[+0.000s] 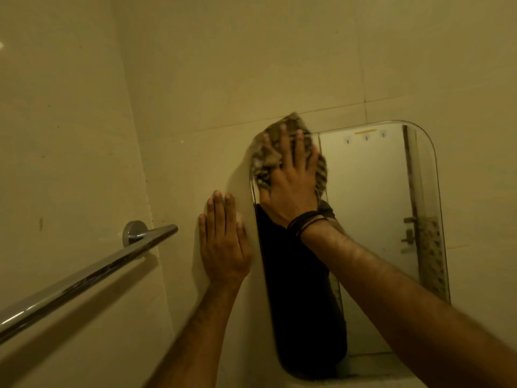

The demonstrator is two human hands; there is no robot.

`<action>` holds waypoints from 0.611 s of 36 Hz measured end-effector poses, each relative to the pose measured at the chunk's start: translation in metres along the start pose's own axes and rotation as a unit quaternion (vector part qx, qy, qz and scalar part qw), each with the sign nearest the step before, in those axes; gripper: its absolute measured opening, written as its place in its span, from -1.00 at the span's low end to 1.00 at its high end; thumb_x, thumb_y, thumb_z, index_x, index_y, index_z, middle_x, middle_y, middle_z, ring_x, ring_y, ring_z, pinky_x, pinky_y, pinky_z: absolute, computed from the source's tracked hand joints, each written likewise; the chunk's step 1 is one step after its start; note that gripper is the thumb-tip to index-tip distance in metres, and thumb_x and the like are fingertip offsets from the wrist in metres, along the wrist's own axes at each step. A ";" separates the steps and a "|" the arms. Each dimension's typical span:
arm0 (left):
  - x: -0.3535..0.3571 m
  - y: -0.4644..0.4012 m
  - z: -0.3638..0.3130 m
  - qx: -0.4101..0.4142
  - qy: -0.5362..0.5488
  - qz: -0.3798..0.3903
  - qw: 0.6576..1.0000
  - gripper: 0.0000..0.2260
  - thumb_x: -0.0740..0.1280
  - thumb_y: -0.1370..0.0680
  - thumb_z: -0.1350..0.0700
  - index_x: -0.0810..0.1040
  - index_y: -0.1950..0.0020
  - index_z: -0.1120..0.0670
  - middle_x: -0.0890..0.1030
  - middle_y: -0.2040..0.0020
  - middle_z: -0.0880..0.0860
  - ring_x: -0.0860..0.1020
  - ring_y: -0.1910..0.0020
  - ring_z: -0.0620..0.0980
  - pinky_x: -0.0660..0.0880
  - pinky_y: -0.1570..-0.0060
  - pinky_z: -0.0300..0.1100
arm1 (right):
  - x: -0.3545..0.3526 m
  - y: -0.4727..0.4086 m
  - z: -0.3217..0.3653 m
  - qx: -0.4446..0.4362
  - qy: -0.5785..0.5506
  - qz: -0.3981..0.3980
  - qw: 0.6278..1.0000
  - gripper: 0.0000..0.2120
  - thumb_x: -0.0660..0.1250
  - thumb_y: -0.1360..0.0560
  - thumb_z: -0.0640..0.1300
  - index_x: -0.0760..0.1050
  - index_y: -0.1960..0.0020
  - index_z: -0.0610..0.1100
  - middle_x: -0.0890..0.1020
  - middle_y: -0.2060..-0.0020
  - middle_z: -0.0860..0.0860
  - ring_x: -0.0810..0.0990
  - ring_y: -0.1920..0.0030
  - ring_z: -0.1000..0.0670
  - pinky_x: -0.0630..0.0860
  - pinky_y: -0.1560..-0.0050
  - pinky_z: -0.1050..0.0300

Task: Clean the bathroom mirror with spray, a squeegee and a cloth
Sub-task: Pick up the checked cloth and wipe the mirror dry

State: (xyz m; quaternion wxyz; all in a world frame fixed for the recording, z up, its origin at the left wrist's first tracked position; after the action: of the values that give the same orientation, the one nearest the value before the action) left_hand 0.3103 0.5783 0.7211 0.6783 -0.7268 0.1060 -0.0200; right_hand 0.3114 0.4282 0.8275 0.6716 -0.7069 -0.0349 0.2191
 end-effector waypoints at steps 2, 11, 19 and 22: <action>0.001 0.001 0.000 0.006 -0.001 -0.008 1.000 -0.50 0.03 -0.70 0.04 0.18 -0.64 0.13 0.19 -0.64 0.12 0.15 -0.64 0.08 0.14 -0.59 0.11 | 0.012 0.010 0.025 -0.088 0.018 0.028 0.996 -0.21 0.14 -0.50 0.25 0.01 -0.63 -0.03 -0.05 -0.62 -0.16 -0.14 -0.60 -0.27 -0.28 -0.52 -0.34; 0.002 0.000 0.002 0.016 0.010 0.014 1.000 -0.49 0.01 -0.71 -0.02 0.19 -0.64 0.13 0.15 -0.65 0.12 0.10 -0.65 0.10 0.09 -0.60 0.10 | 0.026 0.060 0.030 -0.197 0.063 0.071 0.976 -0.22 0.12 -0.51 0.23 -0.01 -0.64 -0.01 -0.04 -0.63 -0.12 -0.14 -0.60 -0.25 -0.21 -0.54 -0.34; -0.001 0.001 0.002 0.010 0.014 0.006 1.000 -0.48 -0.02 -0.70 0.03 0.07 -0.67 0.09 0.13 -0.66 0.10 0.08 -0.65 0.05 0.07 -0.61 0.08 | 0.009 0.014 0.016 -0.145 0.048 0.072 0.986 -0.24 -0.02 -0.50 0.30 0.03 -0.63 0.02 0.01 -0.62 -0.10 -0.08 -0.60 -0.24 -0.21 -0.54 -0.32; -0.001 0.000 0.001 0.007 0.014 0.008 1.000 -0.48 -0.04 -0.70 0.02 0.06 -0.67 0.10 0.13 -0.66 0.11 0.08 -0.65 0.06 0.04 -0.62 0.06 | 0.011 0.015 0.015 -0.127 0.034 0.076 0.988 -0.23 -0.09 -0.51 0.32 0.03 -0.63 0.00 0.00 -0.63 -0.11 -0.10 -0.61 -0.24 -0.23 -0.54 -0.31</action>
State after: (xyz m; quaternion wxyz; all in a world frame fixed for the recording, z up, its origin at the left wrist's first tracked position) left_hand 0.3100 0.5794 0.7215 0.6820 -0.7207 0.1216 -0.0257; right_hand 0.3123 0.4447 0.8096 0.5586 -0.7941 0.0148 0.2390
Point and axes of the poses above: each hand's wrist, its own y-axis away from the middle knuckle, its own x-axis out of the palm, z = x × y, the point moved 9 cm from there along -y, towards the middle knuckle
